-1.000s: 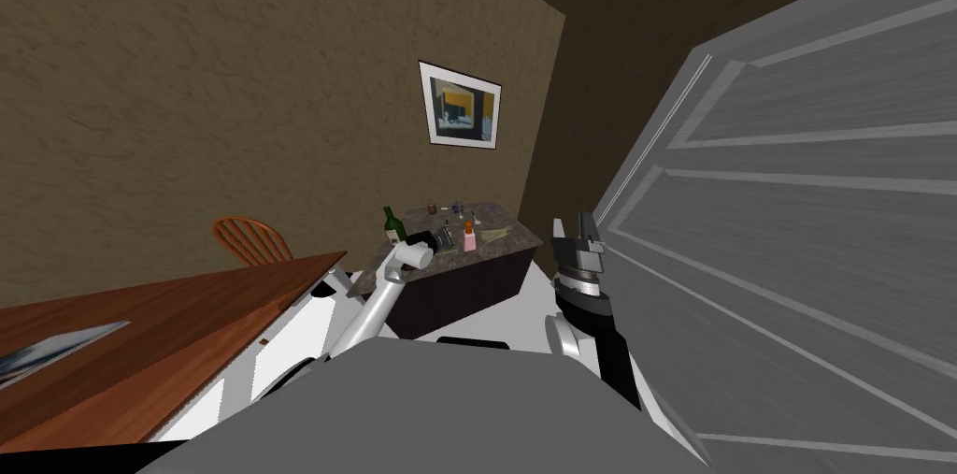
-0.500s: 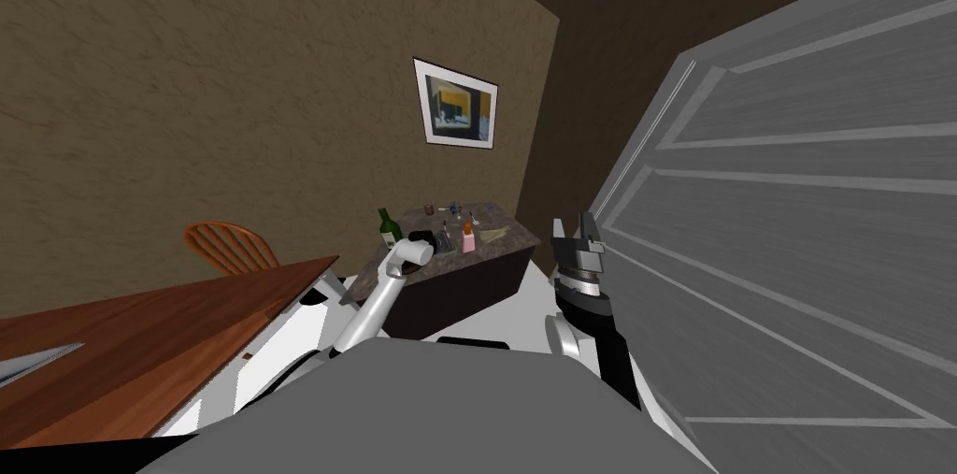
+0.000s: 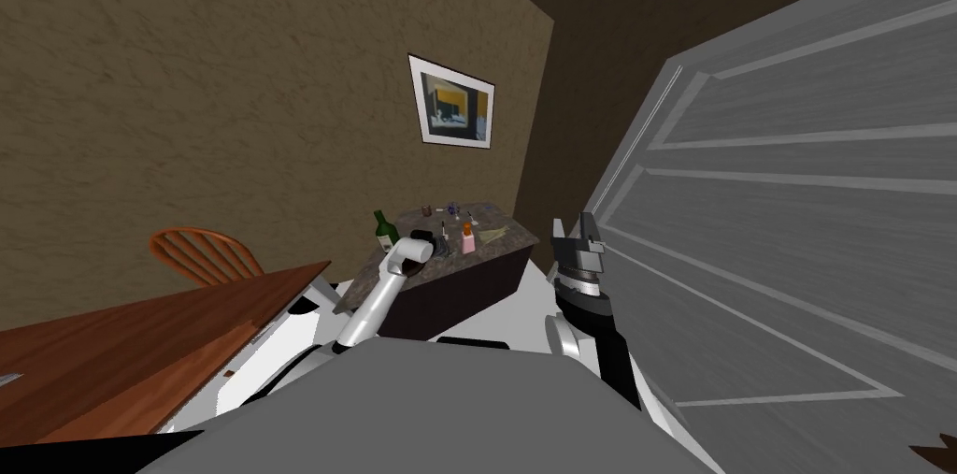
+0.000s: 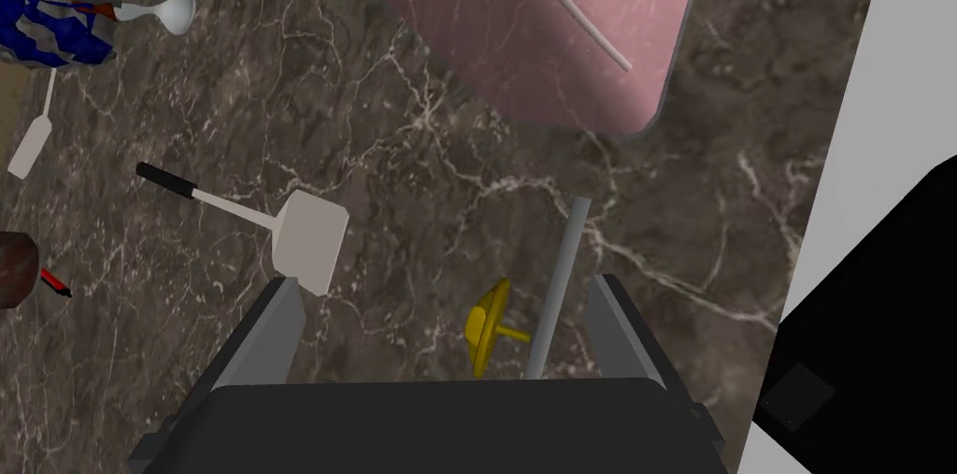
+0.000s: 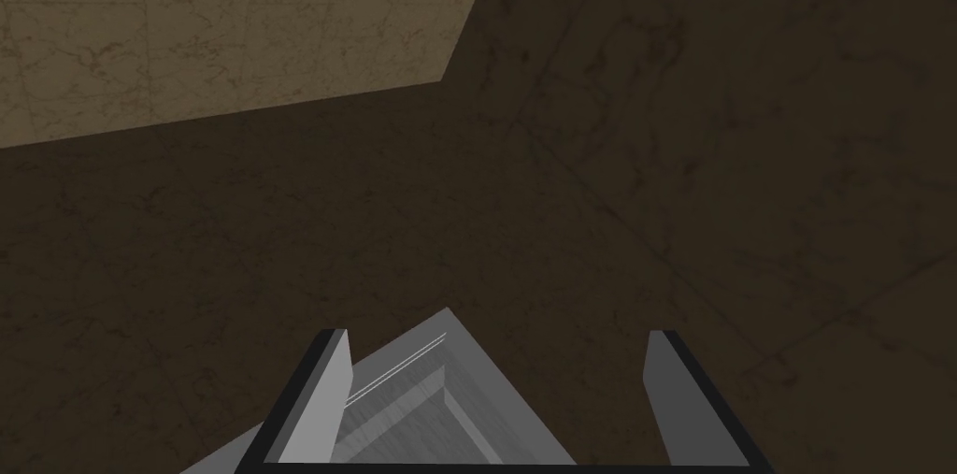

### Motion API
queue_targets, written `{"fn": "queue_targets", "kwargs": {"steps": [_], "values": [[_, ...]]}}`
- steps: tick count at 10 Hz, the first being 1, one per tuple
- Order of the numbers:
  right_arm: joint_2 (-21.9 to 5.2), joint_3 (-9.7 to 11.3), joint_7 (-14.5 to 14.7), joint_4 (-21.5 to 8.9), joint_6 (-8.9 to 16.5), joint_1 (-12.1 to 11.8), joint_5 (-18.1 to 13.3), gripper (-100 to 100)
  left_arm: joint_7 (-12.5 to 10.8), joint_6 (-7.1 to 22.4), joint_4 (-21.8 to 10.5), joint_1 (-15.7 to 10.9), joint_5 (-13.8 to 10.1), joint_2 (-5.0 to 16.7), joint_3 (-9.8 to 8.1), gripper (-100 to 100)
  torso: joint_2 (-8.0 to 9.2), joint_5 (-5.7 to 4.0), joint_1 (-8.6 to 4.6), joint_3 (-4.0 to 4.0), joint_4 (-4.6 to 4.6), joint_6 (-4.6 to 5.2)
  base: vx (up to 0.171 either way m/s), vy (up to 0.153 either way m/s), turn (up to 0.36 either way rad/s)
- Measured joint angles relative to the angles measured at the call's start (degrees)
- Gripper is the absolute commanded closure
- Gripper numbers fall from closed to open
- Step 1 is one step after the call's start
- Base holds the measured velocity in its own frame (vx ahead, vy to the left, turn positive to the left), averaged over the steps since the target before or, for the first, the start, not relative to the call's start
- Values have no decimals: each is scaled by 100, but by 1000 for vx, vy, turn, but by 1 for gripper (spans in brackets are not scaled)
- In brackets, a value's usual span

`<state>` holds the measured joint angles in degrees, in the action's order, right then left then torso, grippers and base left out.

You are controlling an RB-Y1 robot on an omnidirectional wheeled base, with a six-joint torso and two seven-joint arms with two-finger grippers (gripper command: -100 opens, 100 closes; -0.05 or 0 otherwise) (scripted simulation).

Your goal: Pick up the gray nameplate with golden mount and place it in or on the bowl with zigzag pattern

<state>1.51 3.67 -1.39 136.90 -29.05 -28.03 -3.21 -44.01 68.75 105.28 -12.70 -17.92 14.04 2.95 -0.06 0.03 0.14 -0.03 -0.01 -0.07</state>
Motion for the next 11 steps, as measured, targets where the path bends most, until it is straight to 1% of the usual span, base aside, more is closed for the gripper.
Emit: {"fn": "queue_targets", "kwargs": {"steps": [1,2,4,7,9,10,11], "values": [[0,0,0,0,0,0,0,0,-71,160,-61,-63,-7,5,-16,-100,-3,-1,-1,-2,0,2,17,29,-38],[0,0,0,0,0,0,0,0,-114,270,-110,-84,-17,10,-25,-100,-2,0,-1,-1,-1,0,16,37,-75],[0,0,0,0,0,0,0,0,-250,594,-192,-128,-56,40,-61,-100,-4,1,4,-2,-1,1,21,42,-73],[0,0,0,0,0,0,0,0,-371,969,-384,-207,-133,91,-118,-100,-4,0,2,-2,-1,1,20,38,-69],[0,0,0,0,0,0,0,0,-473,1229,-436,-178,-164,100,-123,-100,-2,0,-1,-1,-1,-1,12,22,-25],[0,0,0,0,0,0,0,0,-482,1254,-437,-174,-166,100,-123,0,1,-1,-7,0,0,-1,0,0,0],[0,0,0,0,0,0,0,0,-481,1251,-437,-174,-166,100,-123,-100,3,-2,-11,2,1,-1,17,-8,-6]]}}
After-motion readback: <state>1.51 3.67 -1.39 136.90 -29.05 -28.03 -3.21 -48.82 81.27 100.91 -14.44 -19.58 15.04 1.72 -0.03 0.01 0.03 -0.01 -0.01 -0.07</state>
